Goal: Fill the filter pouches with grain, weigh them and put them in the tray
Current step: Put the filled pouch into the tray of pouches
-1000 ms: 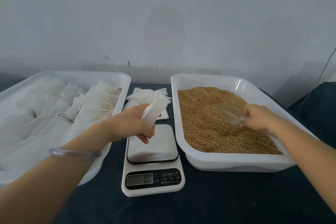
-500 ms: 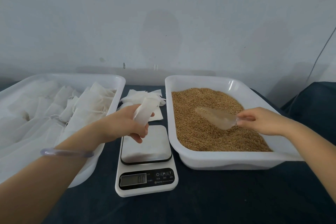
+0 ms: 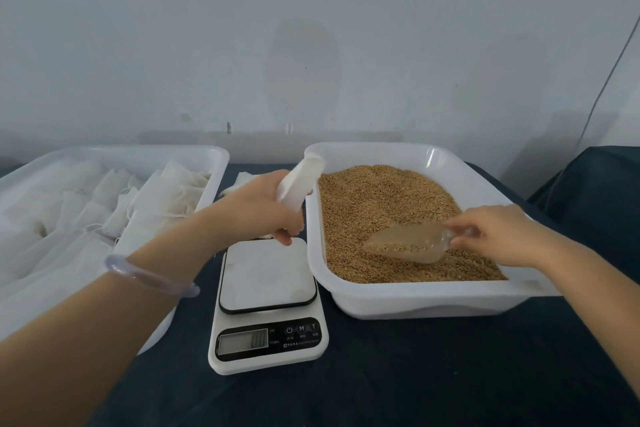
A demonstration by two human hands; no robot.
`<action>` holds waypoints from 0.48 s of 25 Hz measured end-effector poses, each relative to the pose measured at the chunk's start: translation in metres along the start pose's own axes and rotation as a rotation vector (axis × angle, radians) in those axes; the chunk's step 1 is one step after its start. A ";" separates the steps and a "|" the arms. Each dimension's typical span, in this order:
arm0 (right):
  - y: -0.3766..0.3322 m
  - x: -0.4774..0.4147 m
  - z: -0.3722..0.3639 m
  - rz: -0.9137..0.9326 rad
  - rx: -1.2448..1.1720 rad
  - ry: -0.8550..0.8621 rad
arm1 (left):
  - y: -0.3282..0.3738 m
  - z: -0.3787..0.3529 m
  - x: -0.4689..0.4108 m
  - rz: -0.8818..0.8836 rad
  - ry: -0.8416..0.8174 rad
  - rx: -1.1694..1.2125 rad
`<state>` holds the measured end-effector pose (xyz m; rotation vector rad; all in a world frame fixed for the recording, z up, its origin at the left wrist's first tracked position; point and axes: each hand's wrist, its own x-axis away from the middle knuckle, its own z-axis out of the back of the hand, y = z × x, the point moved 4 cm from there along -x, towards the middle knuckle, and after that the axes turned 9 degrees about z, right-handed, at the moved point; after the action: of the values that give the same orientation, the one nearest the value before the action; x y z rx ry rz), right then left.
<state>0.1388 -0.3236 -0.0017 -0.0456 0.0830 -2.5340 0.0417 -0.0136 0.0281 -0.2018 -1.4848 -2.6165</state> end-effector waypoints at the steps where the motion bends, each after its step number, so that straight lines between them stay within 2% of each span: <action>1: 0.000 0.000 0.003 0.006 0.066 0.017 | 0.005 -0.004 -0.002 0.007 0.006 -0.032; 8: 0.012 0.009 0.013 -0.052 0.175 0.025 | 0.021 -0.020 -0.009 0.037 0.047 -0.119; 12: 0.018 0.017 0.013 -0.078 0.002 -0.005 | 0.026 -0.028 -0.012 0.020 0.072 -0.123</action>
<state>0.1357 -0.3482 0.0100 -0.0559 0.0774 -2.6121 0.0568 -0.0504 0.0332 -0.1317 -1.2935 -2.6710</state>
